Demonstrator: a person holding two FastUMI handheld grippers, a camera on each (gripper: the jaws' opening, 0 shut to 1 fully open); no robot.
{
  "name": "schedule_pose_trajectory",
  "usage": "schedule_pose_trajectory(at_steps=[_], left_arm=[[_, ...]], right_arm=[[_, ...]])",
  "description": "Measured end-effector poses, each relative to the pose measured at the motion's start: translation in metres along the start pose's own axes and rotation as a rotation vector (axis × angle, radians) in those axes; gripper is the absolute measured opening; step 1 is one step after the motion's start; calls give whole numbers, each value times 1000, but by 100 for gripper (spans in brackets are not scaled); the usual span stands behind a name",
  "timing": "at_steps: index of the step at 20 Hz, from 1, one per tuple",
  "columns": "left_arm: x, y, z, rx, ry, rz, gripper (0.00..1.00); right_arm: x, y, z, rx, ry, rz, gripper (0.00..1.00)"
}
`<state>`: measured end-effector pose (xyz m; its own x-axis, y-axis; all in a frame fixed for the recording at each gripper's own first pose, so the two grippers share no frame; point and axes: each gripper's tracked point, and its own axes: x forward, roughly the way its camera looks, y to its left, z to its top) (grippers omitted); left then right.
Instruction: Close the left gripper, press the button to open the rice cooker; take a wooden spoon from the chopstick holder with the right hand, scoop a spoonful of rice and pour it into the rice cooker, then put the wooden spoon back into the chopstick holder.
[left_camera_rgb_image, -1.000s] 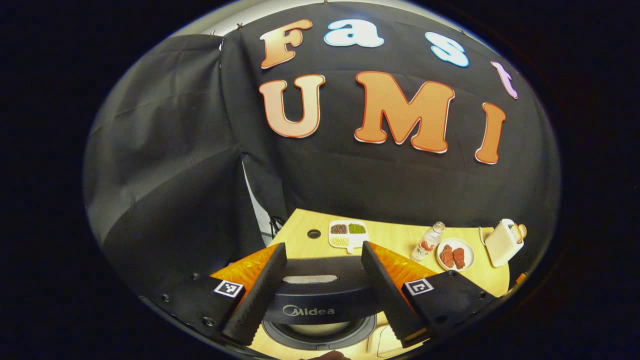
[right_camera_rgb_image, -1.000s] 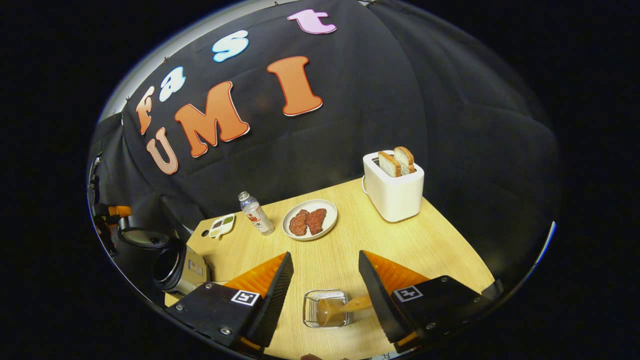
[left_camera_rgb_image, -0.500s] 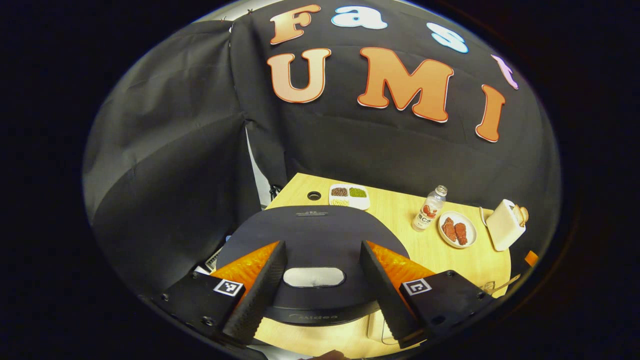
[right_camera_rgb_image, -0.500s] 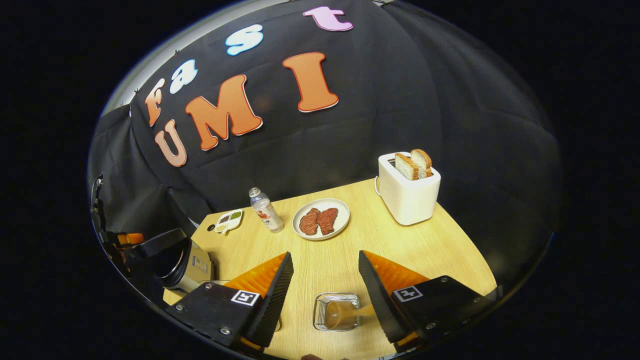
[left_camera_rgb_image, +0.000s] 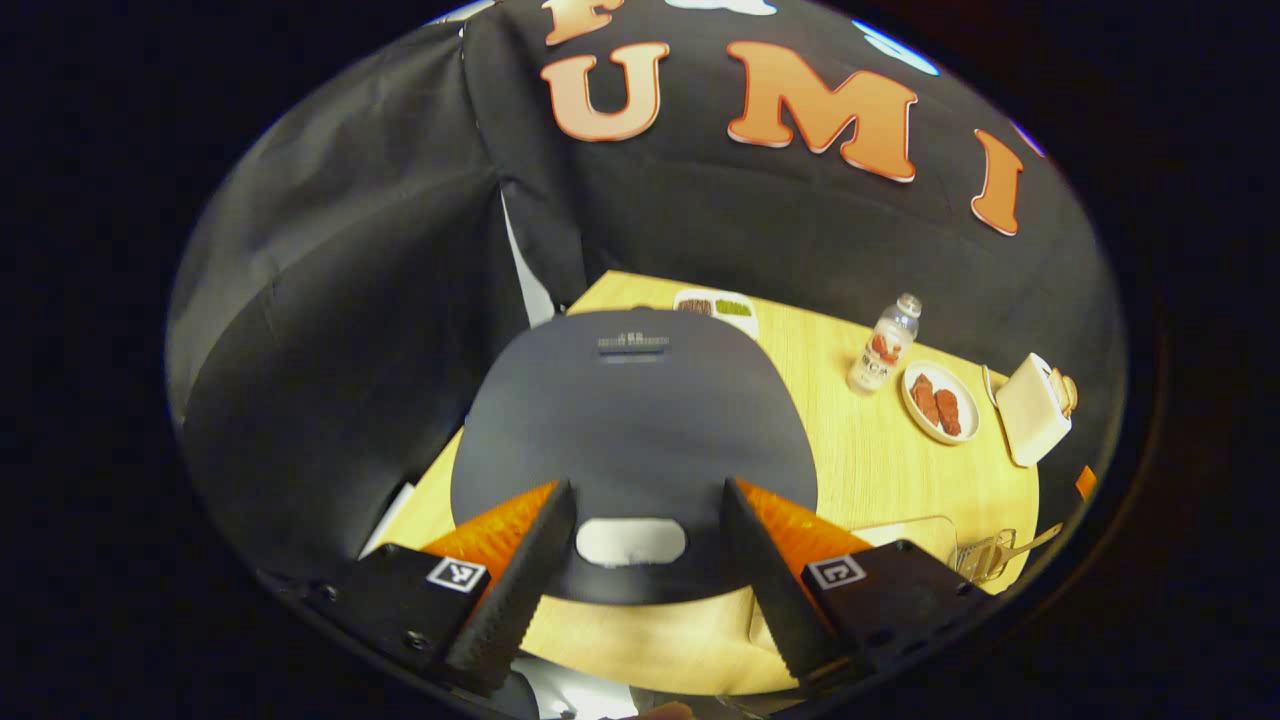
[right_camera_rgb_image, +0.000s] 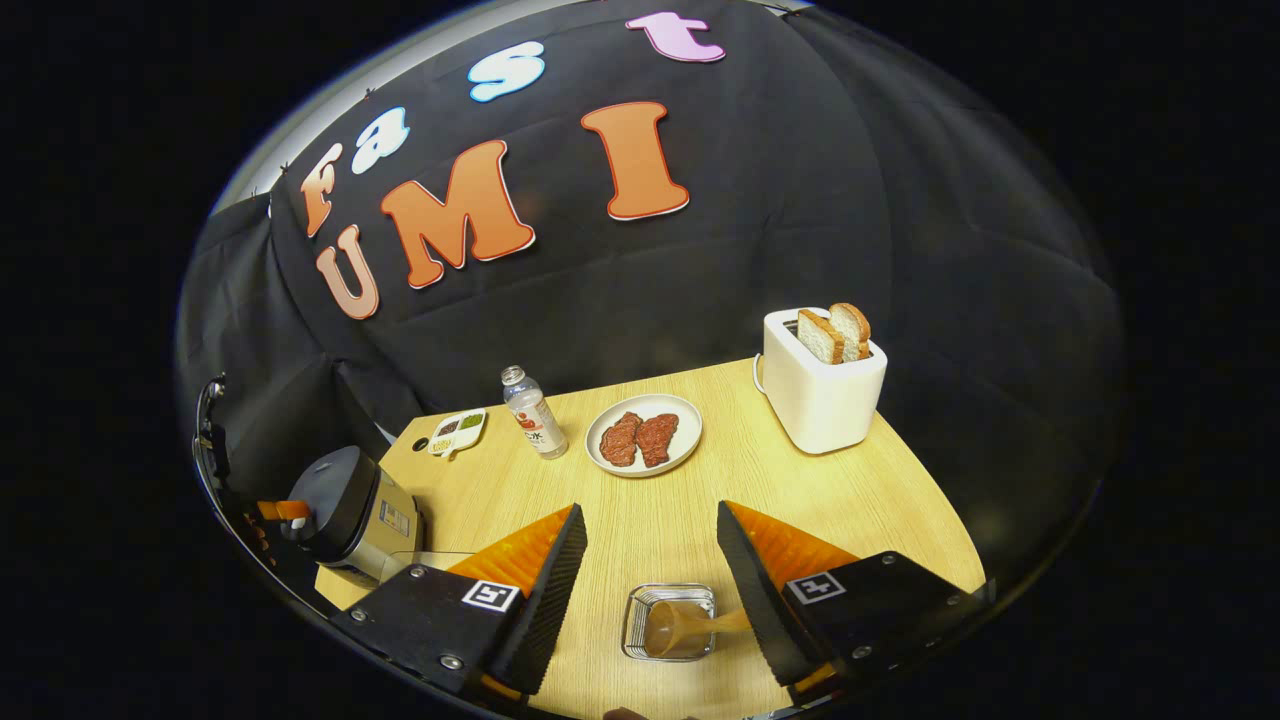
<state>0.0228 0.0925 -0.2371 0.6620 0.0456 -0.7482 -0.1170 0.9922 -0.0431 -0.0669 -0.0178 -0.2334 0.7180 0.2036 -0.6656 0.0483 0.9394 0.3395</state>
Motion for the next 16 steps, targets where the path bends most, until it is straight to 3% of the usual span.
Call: schedule_pose_trajectory(at_steps=[6, 16], left_arm=[[10, 1, 4, -43, 148, 13, 97], [12, -2, 10, -50, 85, 40, 99]], right_arm=[[1, 10, 2, -29, -2, 20, 82], [-5, 16, 11, -85, -36, 14, 82]])
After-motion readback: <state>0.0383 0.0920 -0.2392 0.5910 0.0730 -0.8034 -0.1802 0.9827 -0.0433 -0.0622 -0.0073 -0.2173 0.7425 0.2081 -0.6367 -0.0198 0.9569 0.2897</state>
